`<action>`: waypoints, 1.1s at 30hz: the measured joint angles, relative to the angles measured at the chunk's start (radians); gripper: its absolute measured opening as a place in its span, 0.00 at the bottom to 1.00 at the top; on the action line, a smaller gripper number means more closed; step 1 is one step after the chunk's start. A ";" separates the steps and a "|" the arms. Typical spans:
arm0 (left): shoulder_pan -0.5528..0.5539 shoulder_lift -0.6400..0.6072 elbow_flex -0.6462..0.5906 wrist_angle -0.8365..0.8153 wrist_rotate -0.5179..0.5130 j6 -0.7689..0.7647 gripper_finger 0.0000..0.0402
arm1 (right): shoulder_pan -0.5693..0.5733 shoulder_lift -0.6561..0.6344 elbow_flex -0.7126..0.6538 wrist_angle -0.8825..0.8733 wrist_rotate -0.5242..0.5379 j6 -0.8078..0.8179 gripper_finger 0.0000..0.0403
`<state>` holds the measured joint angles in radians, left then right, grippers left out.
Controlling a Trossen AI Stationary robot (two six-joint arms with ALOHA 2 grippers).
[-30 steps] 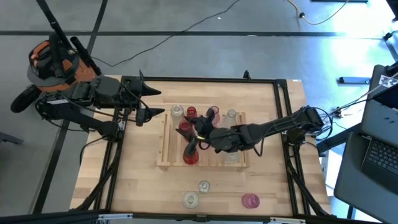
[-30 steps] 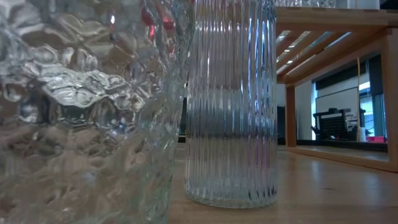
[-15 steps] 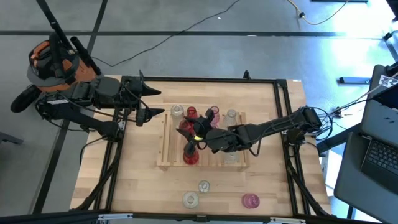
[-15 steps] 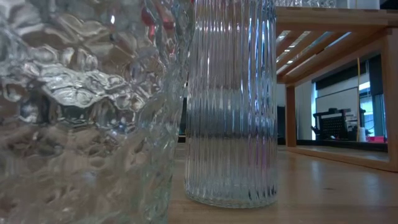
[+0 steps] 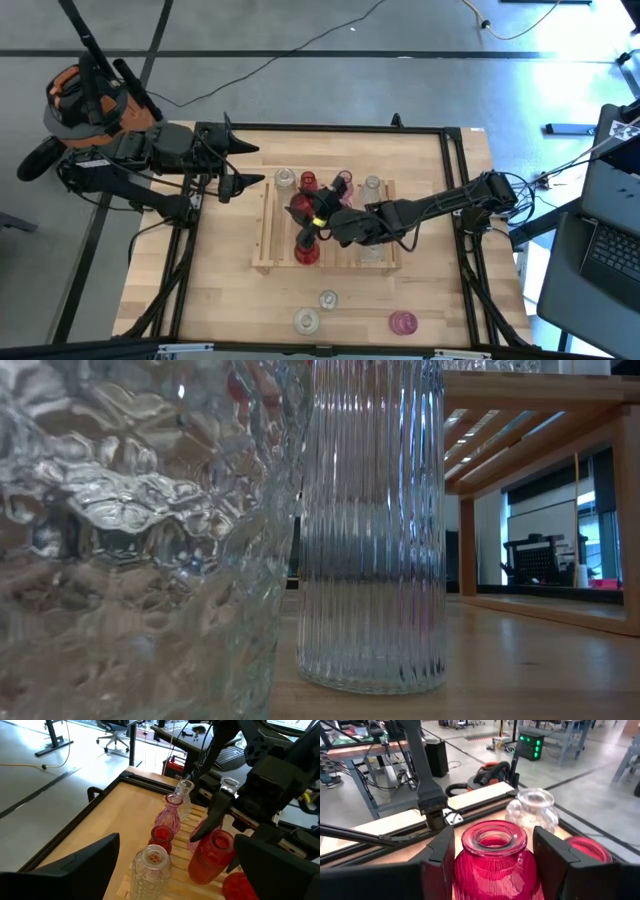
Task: Sort vases onto shelf
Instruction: Put the red vase on the shelf aligned with the other red vase
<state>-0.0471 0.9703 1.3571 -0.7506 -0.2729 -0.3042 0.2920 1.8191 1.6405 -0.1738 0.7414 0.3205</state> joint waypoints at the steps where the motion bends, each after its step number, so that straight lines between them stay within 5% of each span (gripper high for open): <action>1: 0.000 0.000 0.000 0.000 0.000 0.000 0.96 | -0.002 0.000 0.000 -0.014 0.000 0.019 0.42; 8: 0.000 0.000 0.000 0.000 0.000 0.000 0.96 | -0.006 0.000 0.001 -0.043 -0.007 0.069 0.55; 19: 0.000 0.000 0.000 0.001 0.001 0.000 0.96 | -0.006 0.000 0.001 -0.026 -0.007 0.031 0.36; 33: 0.000 0.000 0.000 0.001 0.001 0.000 0.96 | -0.006 0.000 0.066 0.072 -0.006 -0.180 0.34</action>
<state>-0.0470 0.9703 1.3571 -0.7498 -0.2722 -0.3046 0.2863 1.8187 1.7061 -0.1019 0.7351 0.1407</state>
